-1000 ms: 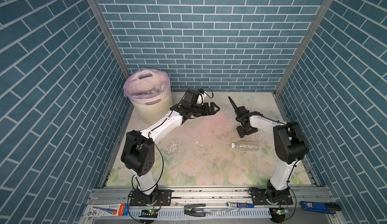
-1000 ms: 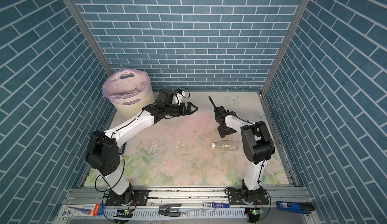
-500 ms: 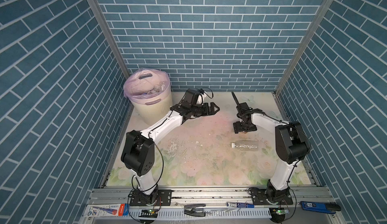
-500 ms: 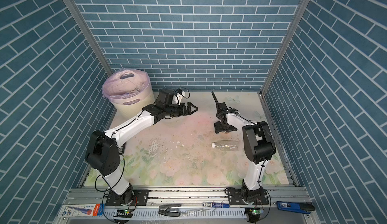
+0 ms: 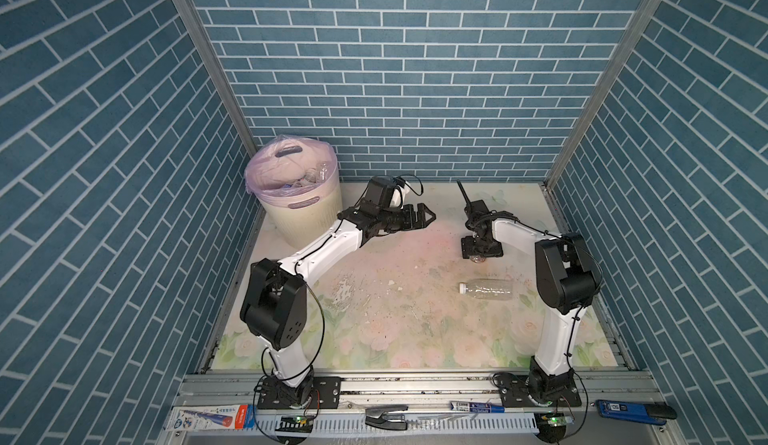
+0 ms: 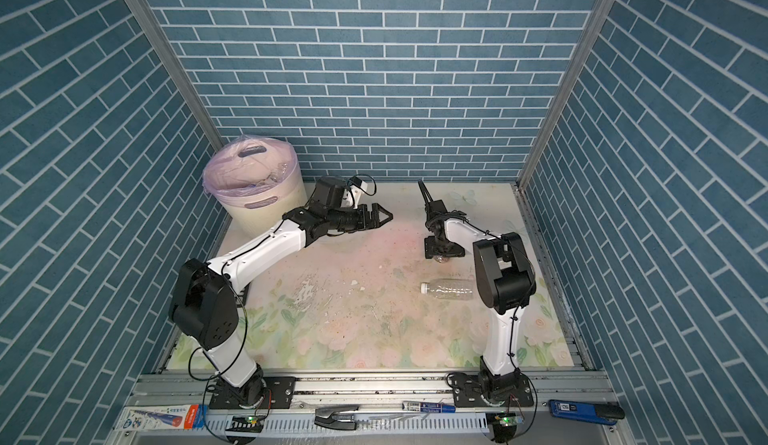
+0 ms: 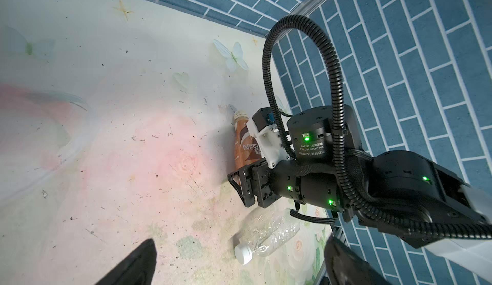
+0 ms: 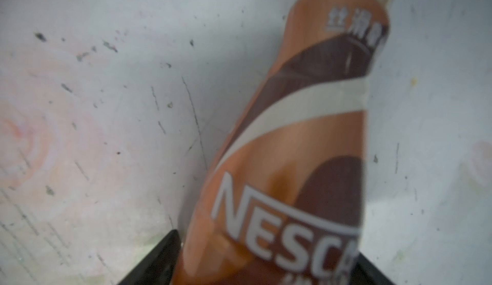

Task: Throw the plastic bottles in the bin
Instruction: 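Lift the coffee bottle upright with the right gripper toward the left gripper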

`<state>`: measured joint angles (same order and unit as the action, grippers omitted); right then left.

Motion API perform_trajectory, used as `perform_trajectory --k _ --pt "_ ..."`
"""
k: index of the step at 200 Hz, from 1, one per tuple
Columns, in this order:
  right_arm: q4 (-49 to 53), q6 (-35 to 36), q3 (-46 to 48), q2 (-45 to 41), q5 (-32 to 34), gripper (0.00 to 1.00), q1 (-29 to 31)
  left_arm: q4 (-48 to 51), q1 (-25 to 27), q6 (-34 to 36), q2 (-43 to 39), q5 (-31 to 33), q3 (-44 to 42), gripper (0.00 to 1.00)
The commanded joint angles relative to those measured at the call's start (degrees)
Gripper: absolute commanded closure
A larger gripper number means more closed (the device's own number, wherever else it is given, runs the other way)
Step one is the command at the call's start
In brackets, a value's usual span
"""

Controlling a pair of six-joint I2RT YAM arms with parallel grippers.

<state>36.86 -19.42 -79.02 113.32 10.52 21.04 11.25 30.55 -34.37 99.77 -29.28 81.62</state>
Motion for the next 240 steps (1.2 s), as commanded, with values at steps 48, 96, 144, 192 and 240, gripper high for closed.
perform_trajectory --k 48,96,144,192,240 --pt "-0.4 0.37 -0.28 -3.33 -1.87 0.56 -0.21 -0.21 -0.27 -0.25 -0.4 -0.08 -0.55 0.01" --pt "-8.04 4.08 5.21 -14.68 -18.81 0.57 -0.12 -7.8 -3.21 -7.68 -0.62 -2.19 -4.76 0.01" --pt "-12.12 6.41 6.6 -21.03 -29.06 0.57 0.56 -17.47 -4.28 -17.78 1.97 -5.93 -5.51 0.01" --pt "-16.97 6.81 6.78 -23.52 -36.31 0.57 2.83 -25.32 -4.03 -26.88 6.66 -7.51 -2.5 0.01" --pt "-18.13 7.29 6.18 -24.28 -39.33 0.57 4.27 -22.98 -3.67 -25.7 7.34 -4.41 1.35 0.06"
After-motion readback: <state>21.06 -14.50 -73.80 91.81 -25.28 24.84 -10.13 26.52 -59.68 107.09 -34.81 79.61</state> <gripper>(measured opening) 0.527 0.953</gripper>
